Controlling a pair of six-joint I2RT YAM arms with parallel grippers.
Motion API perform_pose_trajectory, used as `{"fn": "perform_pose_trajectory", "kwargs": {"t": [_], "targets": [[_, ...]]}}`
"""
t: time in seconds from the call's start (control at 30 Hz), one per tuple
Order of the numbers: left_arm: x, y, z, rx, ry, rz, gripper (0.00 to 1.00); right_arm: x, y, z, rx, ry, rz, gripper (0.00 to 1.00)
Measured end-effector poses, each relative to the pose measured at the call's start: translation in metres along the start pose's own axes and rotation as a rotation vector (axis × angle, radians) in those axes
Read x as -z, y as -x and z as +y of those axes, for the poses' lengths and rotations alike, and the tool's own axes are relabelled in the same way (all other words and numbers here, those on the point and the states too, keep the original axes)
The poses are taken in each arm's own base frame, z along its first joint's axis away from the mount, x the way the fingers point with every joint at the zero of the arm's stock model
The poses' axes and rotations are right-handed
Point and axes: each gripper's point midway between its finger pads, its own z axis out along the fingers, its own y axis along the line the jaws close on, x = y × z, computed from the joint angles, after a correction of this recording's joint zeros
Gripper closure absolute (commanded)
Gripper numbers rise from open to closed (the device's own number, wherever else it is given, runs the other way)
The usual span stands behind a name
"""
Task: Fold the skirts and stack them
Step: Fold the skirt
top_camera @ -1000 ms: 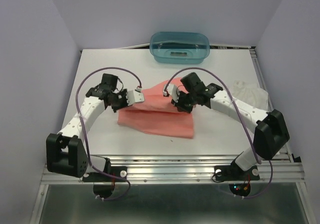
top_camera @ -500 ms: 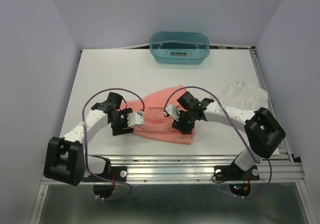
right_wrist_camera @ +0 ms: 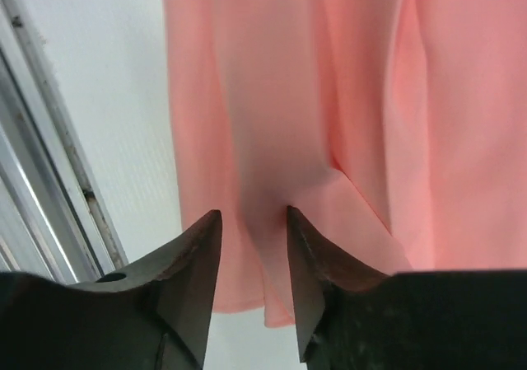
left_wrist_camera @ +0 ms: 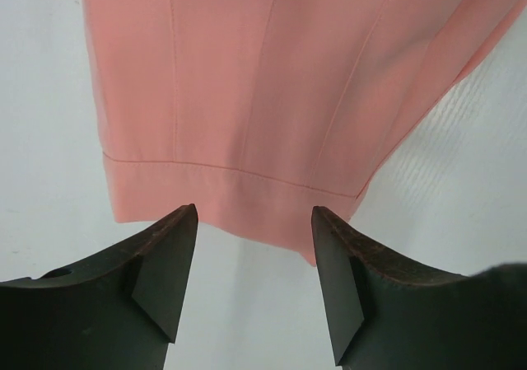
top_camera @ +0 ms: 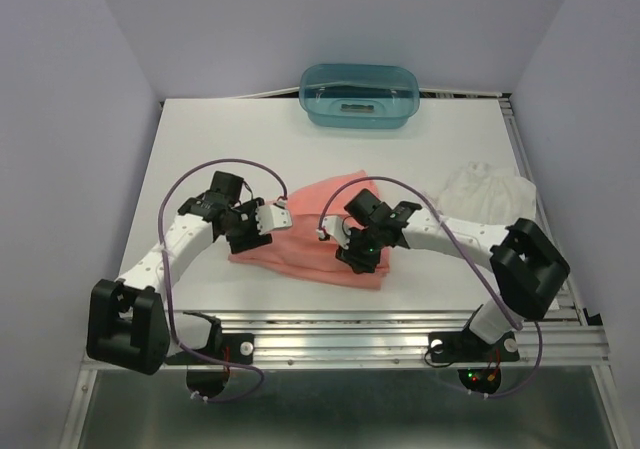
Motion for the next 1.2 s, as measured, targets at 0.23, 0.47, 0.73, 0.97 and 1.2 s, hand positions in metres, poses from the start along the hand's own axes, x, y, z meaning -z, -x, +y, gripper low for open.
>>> {"fn": "perform_pose_trajectory", "kwargs": {"t": [0.23, 0.47, 0.73, 0.97, 1.2], "targets": [[-0.022, -0.005, -0.001, 0.100, -0.010, 0.005, 0.60, -0.029, -0.022, -0.026, -0.038, -0.101, 0.073, 0.99], [-0.041, -0.013, -0.010, 0.197, -0.075, 0.027, 1.00, -0.012, -0.028, -0.111, -0.057, -0.293, 0.056, 0.99], [-0.041, -0.009, -0.019, 0.163, -0.089, 0.032, 0.47, 0.024, -0.018, -0.151, 0.040, -0.367, 0.060, 0.82], [-0.020, 0.014, -0.007, 0.187, -0.017, -0.049, 0.38, 0.057, 0.009, -0.132, 0.092, -0.343, -0.024, 0.49], [-0.002, 0.043, 0.001, 0.149, 0.016, -0.129, 0.40, 0.055, 0.005, -0.110, -0.145, -0.302, -0.061, 0.63]]}}
